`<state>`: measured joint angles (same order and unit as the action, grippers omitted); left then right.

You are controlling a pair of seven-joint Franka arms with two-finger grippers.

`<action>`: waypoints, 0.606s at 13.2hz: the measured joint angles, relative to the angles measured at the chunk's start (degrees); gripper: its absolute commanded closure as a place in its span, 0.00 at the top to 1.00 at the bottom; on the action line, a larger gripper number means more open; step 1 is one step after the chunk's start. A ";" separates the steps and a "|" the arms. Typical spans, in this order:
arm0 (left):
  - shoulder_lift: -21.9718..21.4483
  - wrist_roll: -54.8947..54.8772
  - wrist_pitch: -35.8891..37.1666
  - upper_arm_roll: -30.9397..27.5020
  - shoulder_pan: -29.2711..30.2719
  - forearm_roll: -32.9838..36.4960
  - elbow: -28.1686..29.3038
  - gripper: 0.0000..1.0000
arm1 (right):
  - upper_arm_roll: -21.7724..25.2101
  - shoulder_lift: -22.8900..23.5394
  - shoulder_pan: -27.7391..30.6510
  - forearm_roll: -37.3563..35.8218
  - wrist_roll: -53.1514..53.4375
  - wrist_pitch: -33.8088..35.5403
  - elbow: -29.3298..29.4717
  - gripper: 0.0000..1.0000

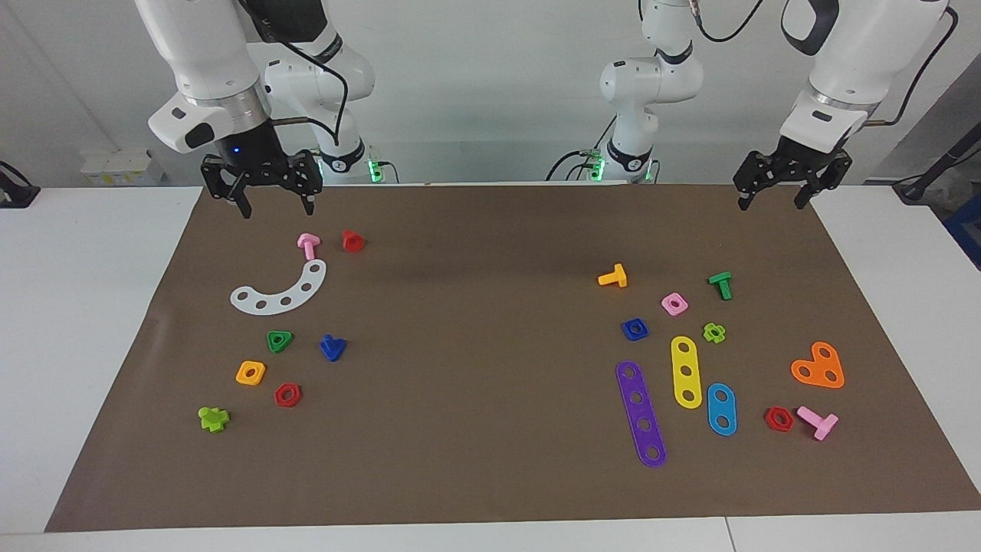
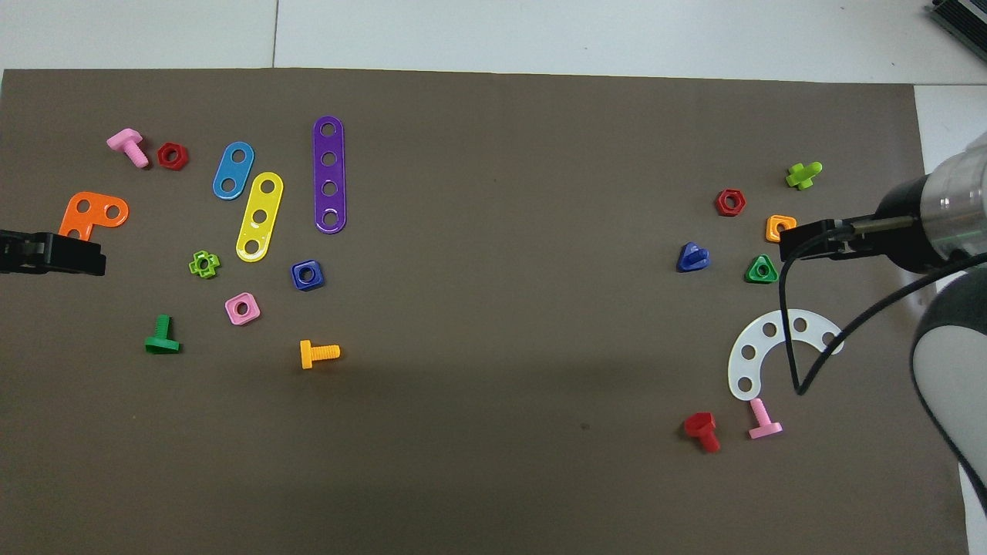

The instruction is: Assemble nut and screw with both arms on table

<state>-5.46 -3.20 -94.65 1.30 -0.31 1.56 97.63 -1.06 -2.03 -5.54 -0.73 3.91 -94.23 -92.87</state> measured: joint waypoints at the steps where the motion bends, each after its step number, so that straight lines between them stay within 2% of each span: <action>1: 0.00 0.00 0.00 0.00 0.00 0.00 0.00 1.00 | 0.00 -0.01 0.00 0.00 0.00 0.00 0.00 1.00; 6: -0.01 0.00 -0.74 0.06 0.00 -0.17 0.38 1.00 | 0.36 -0.05 0.28 0.00 0.00 0.00 0.00 1.00; 8: 0.09 0.00 -2.90 0.19 -0.10 -1.64 2.36 1.00 | 0.38 -0.07 0.41 0.00 0.00 0.09 0.00 1.00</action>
<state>-5.37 -3.20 -97.54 1.49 -0.40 -0.08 99.99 -0.68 -2.10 -5.13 -0.72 3.91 -94.14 -92.87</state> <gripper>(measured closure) 0.000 0.000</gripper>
